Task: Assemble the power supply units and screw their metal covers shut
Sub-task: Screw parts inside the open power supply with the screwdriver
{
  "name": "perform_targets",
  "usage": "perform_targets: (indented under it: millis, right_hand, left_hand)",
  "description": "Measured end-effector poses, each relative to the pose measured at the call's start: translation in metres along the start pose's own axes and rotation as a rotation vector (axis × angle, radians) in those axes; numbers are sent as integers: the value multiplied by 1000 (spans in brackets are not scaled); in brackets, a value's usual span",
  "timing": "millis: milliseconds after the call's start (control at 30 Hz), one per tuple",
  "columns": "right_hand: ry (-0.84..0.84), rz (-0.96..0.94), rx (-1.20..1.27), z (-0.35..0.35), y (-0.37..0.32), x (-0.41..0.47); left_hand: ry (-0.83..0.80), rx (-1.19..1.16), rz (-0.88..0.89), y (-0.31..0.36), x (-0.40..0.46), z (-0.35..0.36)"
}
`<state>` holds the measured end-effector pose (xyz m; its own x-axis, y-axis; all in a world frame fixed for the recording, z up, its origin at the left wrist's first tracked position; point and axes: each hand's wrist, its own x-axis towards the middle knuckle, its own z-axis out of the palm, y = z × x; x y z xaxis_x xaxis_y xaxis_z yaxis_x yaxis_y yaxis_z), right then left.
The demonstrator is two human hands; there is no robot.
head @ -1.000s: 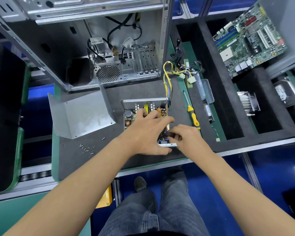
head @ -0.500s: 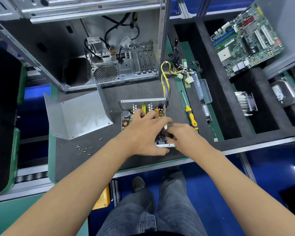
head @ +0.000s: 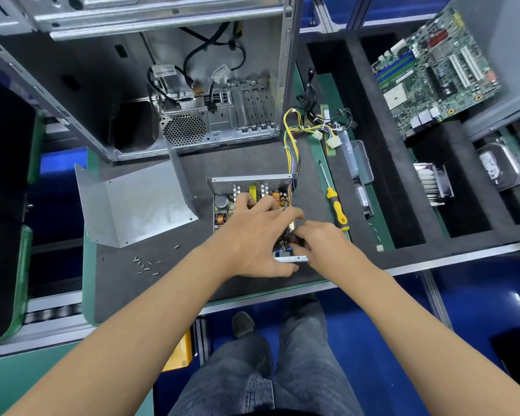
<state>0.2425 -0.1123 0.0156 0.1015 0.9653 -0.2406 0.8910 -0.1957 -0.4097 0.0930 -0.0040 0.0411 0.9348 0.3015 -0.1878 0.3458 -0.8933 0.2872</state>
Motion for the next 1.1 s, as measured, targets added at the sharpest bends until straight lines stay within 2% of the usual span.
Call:
perform_targets:
  millis: [400,600,1100]
  right_hand:
    - [-47,-25,21,-5,-2,4]
    - [35,8,69,-2,-1,0]
    - [28,-24,75,0,1,0]
  left_hand:
    - [33,14,10,-1,0,3]
    - [51,12,9,-2,0,5]
    - [56,34,14,-2,0,6]
